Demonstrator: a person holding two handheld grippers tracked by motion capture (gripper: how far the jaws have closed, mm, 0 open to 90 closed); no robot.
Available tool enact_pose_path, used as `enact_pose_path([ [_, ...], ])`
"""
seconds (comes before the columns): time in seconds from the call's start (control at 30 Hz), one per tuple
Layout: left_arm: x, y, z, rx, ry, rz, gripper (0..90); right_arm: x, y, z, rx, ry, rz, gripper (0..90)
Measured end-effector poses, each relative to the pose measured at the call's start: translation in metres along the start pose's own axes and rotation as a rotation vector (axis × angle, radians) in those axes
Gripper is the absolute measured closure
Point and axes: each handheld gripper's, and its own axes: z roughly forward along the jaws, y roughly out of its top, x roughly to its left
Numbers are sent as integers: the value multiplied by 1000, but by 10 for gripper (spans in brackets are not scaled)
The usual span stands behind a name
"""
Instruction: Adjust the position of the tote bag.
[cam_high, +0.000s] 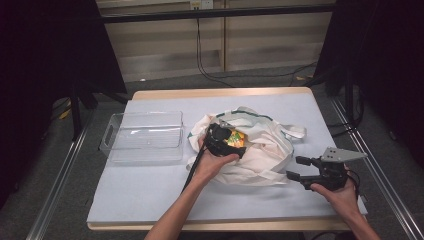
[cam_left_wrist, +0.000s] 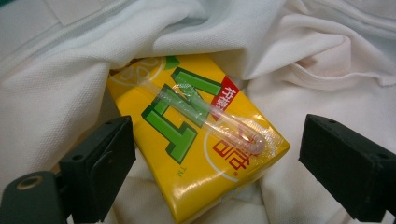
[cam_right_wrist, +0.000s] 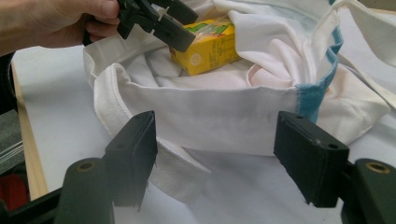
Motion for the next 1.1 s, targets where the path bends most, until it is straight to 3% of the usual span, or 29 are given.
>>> enact_pose_path([
  [0.1, -1, -1, 4, -2, 20, 6, 98, 0, 0, 1, 1, -2, -2, 302],
  [0.23, -1, -2, 10, 32, 51, 6, 90, 0, 0, 1, 2, -1, -4, 302],
  [0.27, -1, -2, 12, 42, 53, -9, 81, 0, 0, 0, 1, -1, -4, 302],
  [0.37, -2, -2, 13, 42, 58, -6, 103, -1, 0, 0, -2, -1, -3, 306],
  [0.4, -4, -1, 12, 43, 87, 13, 116, -1, 0, 0, 1, 0, -2, 306],
  [0.47, -4, -1, 10, 36, 94, 8, 148, 0, 0, 0, 1, 2, -4, 307],
  [0.7, 1, -3, 2, 22, 107, -19, 236, -1, 0, 0, -1, 1, -2, 308],
  [0.73, 3, -2, -2, 21, 103, -3, 242, -1, 0, 0, -3, 1, -4, 308],
  [0.8, 3, -1, -6, 1, 98, -16, 253, -1, 1, 0, -3, 0, -4, 308],
  [1.0, 1, 1, -12, -20, 110, -4, 265, -1, 1, -2, -9, 1, -1, 307],
  [1.1, 1, 2, -16, -3, 105, 18, 268, 0, 1, -2, -13, -1, -2, 305],
])
